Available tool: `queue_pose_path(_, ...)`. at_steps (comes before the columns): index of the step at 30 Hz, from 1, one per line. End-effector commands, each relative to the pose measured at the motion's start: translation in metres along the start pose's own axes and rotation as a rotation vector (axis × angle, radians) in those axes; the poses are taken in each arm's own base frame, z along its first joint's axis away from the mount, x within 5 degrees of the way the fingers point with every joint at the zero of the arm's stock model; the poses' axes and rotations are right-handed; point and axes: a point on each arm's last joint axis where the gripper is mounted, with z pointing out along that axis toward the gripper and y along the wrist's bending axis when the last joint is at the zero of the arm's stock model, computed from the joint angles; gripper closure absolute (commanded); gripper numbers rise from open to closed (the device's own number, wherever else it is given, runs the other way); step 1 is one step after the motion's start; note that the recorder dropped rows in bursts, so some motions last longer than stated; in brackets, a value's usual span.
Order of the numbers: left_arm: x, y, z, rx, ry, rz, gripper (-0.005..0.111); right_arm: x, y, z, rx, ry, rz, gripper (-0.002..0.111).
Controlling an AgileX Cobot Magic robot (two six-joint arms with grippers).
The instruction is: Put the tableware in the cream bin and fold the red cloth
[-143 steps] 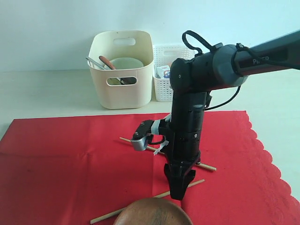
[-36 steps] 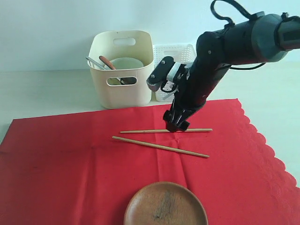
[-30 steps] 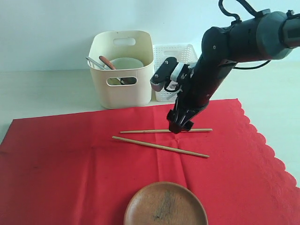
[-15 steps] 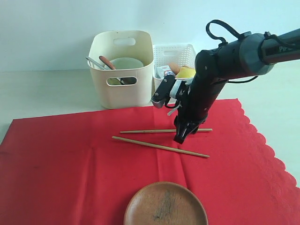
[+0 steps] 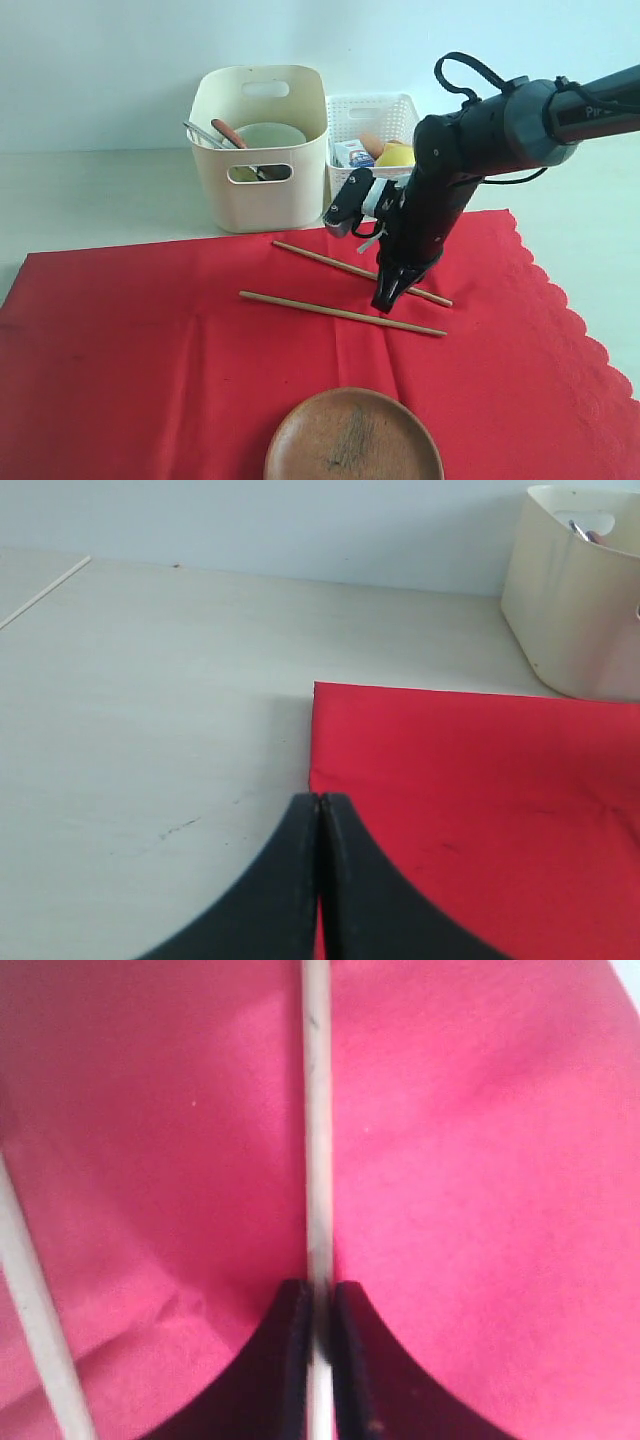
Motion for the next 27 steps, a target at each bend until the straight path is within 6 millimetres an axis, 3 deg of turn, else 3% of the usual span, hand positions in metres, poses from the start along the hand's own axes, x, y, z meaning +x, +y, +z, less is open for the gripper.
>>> queue_pose_path(1, -0.002, 0.0, 0.0, 0.005, -0.018, 0.007, 0.106, 0.0, -0.001, -0.02, -0.005, 0.005, 0.01, 0.108)
queue_pose_path(5, -0.002, 0.0, 0.0, 0.005, -0.018, 0.007, 0.106, 0.001, 0.001, -0.029, -0.021, 0.016, -0.009, 0.108)
queue_pose_path(14, -0.002, 0.0, 0.0, 0.005, -0.018, 0.007, 0.106, -0.001, 0.014, -0.024, -0.093, 0.0, -0.077, 0.108)
queue_pose_path(21, -0.002, 0.0, 0.0, 0.005, -0.018, 0.007, 0.106, -0.001, 0.015, -0.015, -0.096, 0.003, -0.082, 0.093)
queue_pose_path(27, -0.002, 0.0, 0.0, 0.005, -0.018, 0.007, 0.106, 0.003, 0.017, -0.001, -0.12, 0.033, -0.082, 0.09)
